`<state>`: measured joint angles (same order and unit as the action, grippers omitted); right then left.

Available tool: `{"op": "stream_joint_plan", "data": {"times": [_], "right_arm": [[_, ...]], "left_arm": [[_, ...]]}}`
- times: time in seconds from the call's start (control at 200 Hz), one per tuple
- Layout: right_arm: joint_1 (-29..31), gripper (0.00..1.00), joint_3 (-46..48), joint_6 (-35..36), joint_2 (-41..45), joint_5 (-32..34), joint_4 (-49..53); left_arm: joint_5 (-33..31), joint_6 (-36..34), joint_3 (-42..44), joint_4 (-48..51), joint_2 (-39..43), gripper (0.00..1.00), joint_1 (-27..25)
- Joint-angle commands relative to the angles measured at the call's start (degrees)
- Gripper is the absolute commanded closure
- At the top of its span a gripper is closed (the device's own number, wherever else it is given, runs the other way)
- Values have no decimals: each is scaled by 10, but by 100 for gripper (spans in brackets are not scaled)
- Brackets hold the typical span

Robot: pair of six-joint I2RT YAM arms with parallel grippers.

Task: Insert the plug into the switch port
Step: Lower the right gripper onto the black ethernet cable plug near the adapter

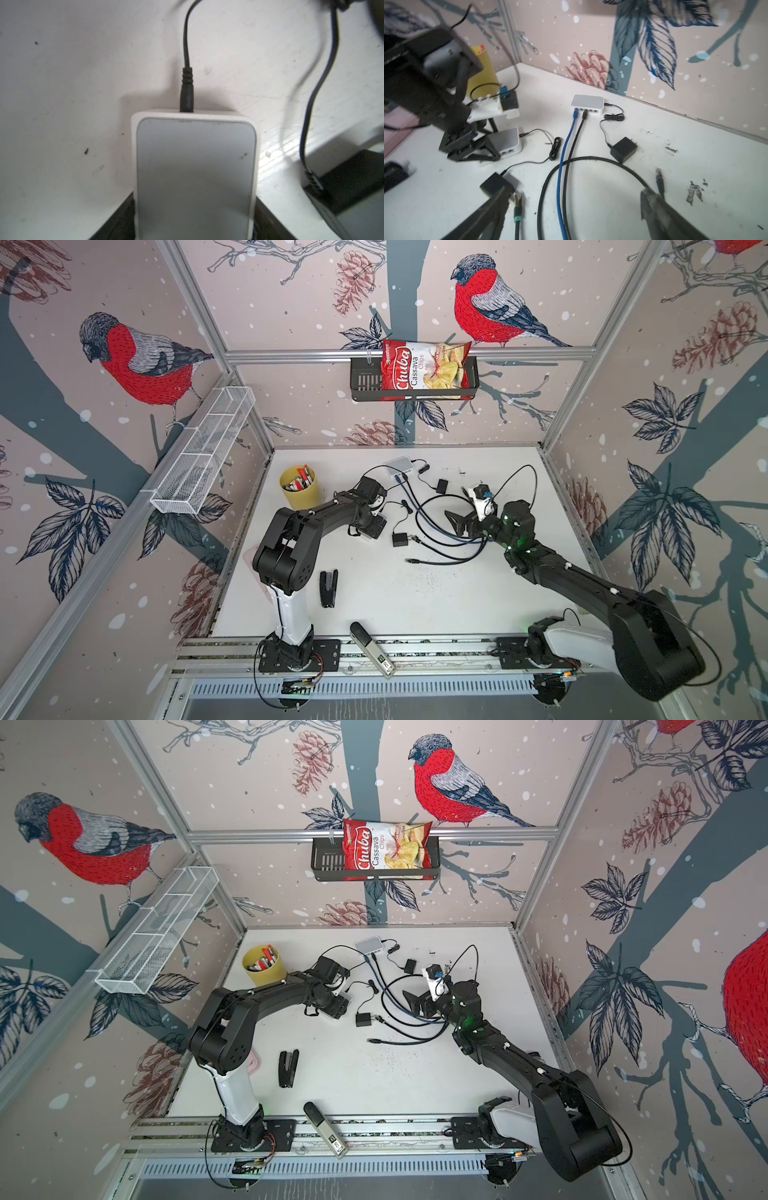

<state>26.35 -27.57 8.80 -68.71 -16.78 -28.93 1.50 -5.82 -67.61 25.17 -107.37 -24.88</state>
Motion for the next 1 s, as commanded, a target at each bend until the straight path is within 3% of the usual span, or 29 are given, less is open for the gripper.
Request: {"op": "stream_joint_plan", "data": {"times": [0.0, 0.115, 0.42, 0.6, 0.705, 0.815, 0.996], "right_arm": [[28, 1, 13, 117, 3, -7, 12], [53, 1, 19, 142, 5, -3, 7], [53, 1, -52, 74, -18, 65, 39], [54, 1, -82, 87, -28, 45, 78], [66, 0, -81, 136, -28, 9, 108], [95, 7, -80, 181, -57, 3, 138], [112, 29, -83, 203, -94, -21, 158]], "left_arm": [[15, 15, -4, 18, -10, 30, 1], [23, 18, 0, 17, -12, 29, 1], [34, 29, 9, 7, -6, 26, 2], [37, 31, 11, 6, -7, 23, 2], [37, 31, 9, 7, -6, 20, 2], [36, 32, 8, 7, -3, 20, 2], [38, 34, 11, 3, 1, 19, 2]]}}
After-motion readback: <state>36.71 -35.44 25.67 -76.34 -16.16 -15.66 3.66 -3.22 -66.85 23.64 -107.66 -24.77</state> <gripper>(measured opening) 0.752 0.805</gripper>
